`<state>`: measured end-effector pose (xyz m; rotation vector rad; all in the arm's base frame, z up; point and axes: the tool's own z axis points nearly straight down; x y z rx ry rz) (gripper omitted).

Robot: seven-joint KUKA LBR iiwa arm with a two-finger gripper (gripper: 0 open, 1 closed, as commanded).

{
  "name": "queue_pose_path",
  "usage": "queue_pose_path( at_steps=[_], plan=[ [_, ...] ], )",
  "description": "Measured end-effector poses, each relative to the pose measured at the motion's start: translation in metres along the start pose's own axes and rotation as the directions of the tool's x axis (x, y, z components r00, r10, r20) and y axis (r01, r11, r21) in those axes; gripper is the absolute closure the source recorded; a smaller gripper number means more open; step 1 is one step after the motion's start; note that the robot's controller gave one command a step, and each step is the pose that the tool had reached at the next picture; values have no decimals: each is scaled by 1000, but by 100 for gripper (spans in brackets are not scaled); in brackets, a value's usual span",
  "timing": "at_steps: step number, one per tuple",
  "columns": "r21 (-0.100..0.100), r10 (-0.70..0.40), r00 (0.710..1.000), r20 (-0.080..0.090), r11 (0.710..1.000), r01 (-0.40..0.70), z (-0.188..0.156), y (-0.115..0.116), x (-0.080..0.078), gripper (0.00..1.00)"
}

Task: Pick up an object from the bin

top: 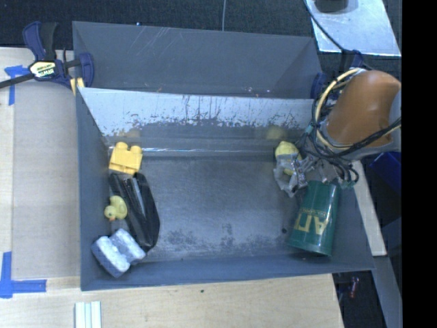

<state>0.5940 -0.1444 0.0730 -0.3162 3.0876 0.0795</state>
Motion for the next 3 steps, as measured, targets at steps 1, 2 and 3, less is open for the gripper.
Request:
queue_pose_path(
  at_steps=[1,2,3],
  plan=[
    [-4,-24,1000,8,1000,24,-1,-2,1,100],
    [-11,-87,996,-6,996,87,4,-6,-16,100],
    [-23,-102,995,2,994,102,1,-11,-32,100]
  ],
)
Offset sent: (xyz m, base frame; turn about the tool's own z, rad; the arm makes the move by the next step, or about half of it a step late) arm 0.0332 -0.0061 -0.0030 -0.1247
